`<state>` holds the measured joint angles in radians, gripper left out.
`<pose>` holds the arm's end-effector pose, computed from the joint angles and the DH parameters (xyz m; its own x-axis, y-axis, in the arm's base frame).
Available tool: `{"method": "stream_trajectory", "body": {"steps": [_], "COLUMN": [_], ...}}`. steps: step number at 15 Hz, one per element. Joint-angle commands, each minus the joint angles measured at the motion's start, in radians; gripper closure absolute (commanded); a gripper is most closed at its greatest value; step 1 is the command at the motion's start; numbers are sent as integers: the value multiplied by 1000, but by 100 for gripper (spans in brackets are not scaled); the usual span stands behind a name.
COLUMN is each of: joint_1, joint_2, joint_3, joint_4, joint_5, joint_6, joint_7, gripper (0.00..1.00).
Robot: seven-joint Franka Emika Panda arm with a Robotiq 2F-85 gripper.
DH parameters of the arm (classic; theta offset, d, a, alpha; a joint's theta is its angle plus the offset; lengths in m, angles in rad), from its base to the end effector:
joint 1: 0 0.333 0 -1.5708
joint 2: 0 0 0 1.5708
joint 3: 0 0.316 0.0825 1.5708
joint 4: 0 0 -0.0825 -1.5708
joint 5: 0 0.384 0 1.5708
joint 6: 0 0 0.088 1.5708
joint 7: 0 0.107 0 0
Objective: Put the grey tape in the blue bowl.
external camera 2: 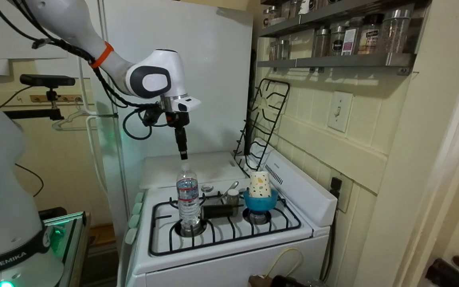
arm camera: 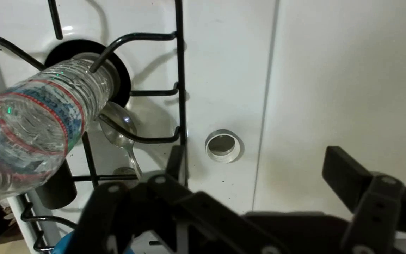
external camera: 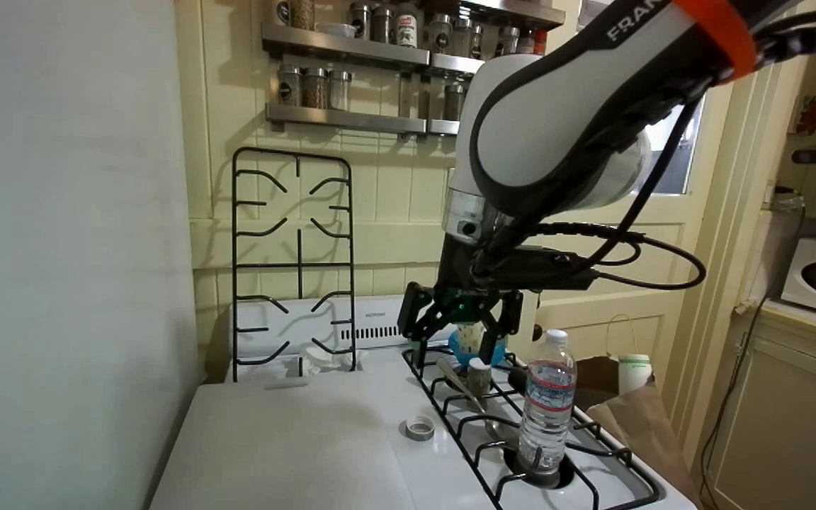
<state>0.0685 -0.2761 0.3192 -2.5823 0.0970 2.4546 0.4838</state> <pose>0.4051 0.1630 0.3643 0.9764 -0.1734 0.1288 -0.1680 -0.9844 -0.0514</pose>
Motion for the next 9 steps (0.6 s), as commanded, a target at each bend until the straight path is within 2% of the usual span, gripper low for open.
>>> {"method": "stream_trajectory", "body": {"steps": [1,4,6,9], "joint_1": [-8,-44,-36,-16], "joint_2": [1,52,86,170], "joint_3": [9,23,17,-27], "joint_4": [-9,12,32,63], "joint_5": [-63,-132,-129,-69], "joint_6": [18,45,28,29], "joint_7": [147,365,486,570], "gripper": [0,0,0,0]}}
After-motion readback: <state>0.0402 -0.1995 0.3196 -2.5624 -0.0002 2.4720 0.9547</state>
